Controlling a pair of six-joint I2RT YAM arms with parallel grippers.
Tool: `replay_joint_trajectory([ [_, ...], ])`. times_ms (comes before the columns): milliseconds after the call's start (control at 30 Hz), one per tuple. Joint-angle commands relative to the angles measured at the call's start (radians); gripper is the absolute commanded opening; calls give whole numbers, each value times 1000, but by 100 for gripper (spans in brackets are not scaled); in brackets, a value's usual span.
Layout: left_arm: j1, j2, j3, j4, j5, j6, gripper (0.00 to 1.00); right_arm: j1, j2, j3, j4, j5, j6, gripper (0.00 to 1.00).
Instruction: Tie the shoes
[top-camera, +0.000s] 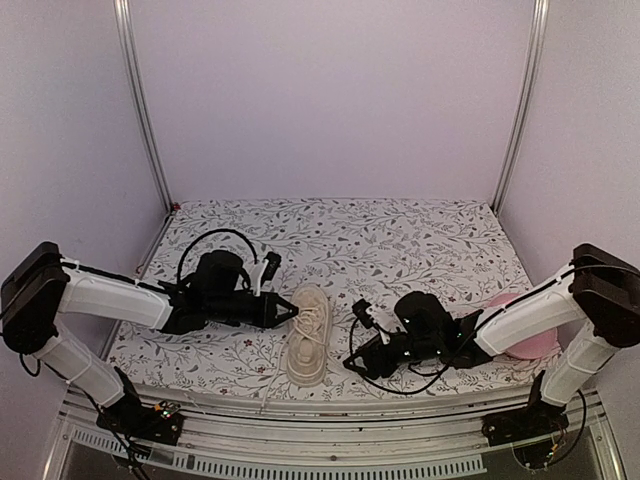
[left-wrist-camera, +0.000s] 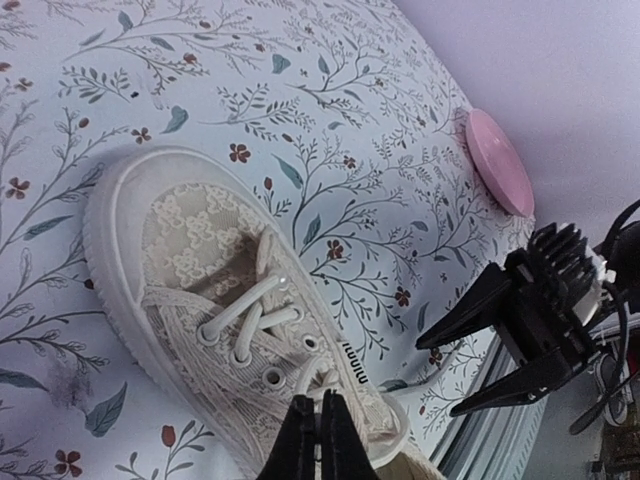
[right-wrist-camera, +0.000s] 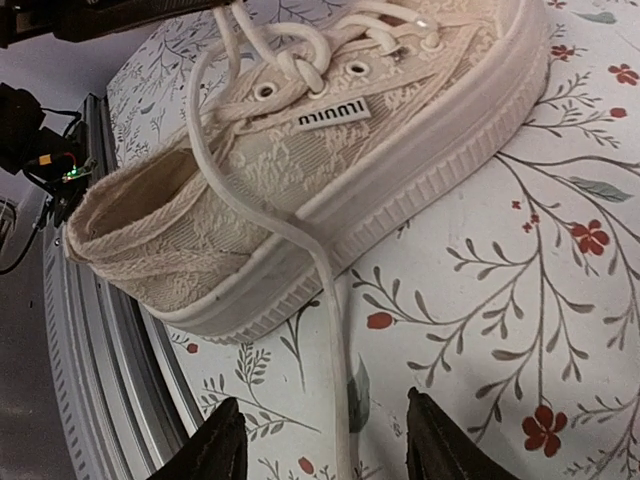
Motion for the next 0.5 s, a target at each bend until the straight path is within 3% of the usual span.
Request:
replay_joint_trajectory([
  [0, 16, -16, 20, -2, 16, 21, 0, -15, 149, 72, 191, -130, -23, 54],
  [200, 17, 0, 46, -18, 30, 31, 0, -19, 247, 119, 206, -112, -69, 51],
  [467, 17, 13, 65, -18, 31, 33, 0, -19, 336, 184, 166, -93, -173, 38],
])
